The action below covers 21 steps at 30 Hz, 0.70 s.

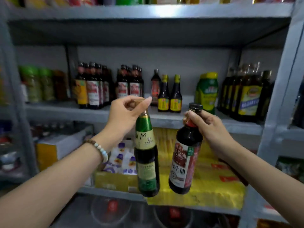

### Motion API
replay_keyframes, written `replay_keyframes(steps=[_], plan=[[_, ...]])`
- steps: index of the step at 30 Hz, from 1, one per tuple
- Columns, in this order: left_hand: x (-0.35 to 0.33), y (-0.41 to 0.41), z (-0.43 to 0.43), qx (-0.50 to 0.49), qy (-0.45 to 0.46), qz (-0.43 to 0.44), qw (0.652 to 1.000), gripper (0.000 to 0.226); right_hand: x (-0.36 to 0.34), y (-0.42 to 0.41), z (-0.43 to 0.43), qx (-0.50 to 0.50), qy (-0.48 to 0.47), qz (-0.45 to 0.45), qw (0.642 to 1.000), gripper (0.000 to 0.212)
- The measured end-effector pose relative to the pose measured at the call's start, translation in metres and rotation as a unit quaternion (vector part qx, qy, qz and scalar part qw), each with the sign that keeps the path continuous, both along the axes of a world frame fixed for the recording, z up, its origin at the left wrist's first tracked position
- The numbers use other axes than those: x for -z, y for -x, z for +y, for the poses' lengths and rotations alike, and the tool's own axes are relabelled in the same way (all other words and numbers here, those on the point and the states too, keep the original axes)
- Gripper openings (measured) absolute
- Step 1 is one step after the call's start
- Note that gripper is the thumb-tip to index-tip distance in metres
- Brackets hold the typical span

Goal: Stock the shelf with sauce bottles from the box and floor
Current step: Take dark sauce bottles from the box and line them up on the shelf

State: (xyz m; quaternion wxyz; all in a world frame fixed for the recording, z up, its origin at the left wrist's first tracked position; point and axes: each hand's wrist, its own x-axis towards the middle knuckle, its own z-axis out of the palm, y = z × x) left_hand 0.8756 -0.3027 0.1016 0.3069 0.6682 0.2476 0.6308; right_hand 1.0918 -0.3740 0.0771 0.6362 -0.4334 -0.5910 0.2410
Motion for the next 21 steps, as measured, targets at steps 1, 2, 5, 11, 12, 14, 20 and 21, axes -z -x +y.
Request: replay_keyframes(steps=[1, 2, 5, 11, 12, 14, 20, 21], plan=[[-0.015, 0.012, 0.001, -0.006, -0.006, -0.002, 1.000, 0.036, -0.013, 0.009, 0.004, -0.002, -0.009, 0.010, 1.000, 0.038], [-0.029, 0.024, 0.004, -0.011, -0.011, -0.006, 1.000, 0.031, -0.025, 0.019, 0.010, -0.002, -0.019, 0.016, 1.000, 0.038], [-0.060, 0.061, 0.016, -0.050, -0.018, -0.018, 0.998, 0.021, -0.056, 0.045, 0.028, -0.011, -0.027, 0.031, 0.999, 0.040], [-0.095, 0.121, 0.052, -0.109, -0.010, -0.026, 0.994, 0.032, -0.098, 0.089, 0.078, -0.050, -0.025, 0.059, 0.997, 0.041], [-0.100, 0.129, 0.059, -0.113, -0.005, -0.033, 0.993, 0.033, -0.103, 0.095, 0.087, -0.056, -0.026, 0.053, 0.997, 0.044], [-0.110, 0.143, 0.074, -0.134, -0.005, -0.042, 0.990, 0.033, -0.114, 0.104, 0.106, -0.069, -0.033, 0.052, 0.996, 0.041], [-0.135, 0.159, 0.119, -0.166, -0.029, -0.083, 0.982, 0.024, -0.144, 0.125, 0.172, -0.094, -0.048, 0.065, 0.992, 0.035], [-0.140, 0.158, 0.128, -0.169, -0.030, -0.090, 0.981, 0.026, -0.149, 0.127, 0.184, -0.096, -0.051, 0.063, 0.992, 0.035]])
